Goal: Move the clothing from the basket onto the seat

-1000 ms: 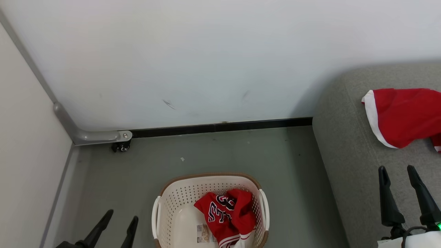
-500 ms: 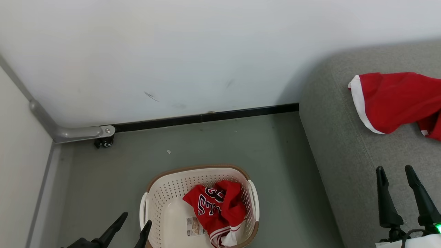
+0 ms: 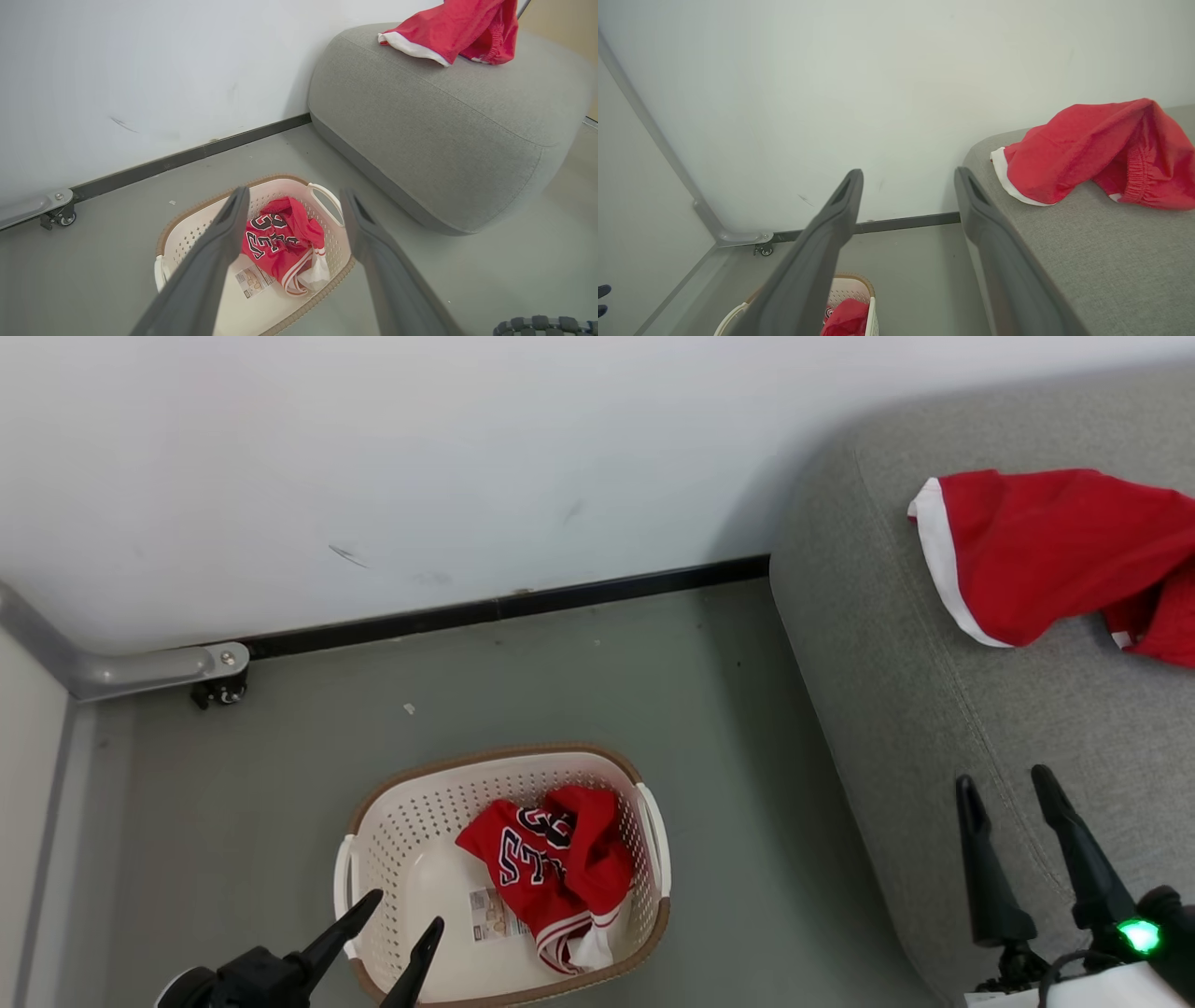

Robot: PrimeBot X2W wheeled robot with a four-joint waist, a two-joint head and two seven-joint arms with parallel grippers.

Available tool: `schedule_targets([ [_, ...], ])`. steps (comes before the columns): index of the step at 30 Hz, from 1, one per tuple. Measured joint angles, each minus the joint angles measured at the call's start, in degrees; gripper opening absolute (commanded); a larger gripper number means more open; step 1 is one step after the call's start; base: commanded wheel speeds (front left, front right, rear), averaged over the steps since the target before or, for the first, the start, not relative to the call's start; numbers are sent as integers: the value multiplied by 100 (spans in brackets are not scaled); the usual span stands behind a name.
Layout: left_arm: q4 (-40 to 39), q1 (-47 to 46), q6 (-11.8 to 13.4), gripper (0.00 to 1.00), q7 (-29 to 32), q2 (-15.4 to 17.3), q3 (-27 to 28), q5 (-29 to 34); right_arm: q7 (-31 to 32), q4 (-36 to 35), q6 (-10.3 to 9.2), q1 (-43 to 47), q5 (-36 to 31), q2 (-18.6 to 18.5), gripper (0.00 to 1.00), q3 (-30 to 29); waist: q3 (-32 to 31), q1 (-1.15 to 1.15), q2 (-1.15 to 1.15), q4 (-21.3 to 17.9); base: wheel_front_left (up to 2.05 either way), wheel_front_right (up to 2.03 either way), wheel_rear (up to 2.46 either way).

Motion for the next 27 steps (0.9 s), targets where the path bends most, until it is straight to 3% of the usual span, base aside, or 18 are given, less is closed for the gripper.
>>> schedule_targets([
  [27,214,-1289,0,100,216,486,-922,-454,-1,-606,0,-1532,-46,-38,100,1189,1343,0,0,-430,0,0,0],
])
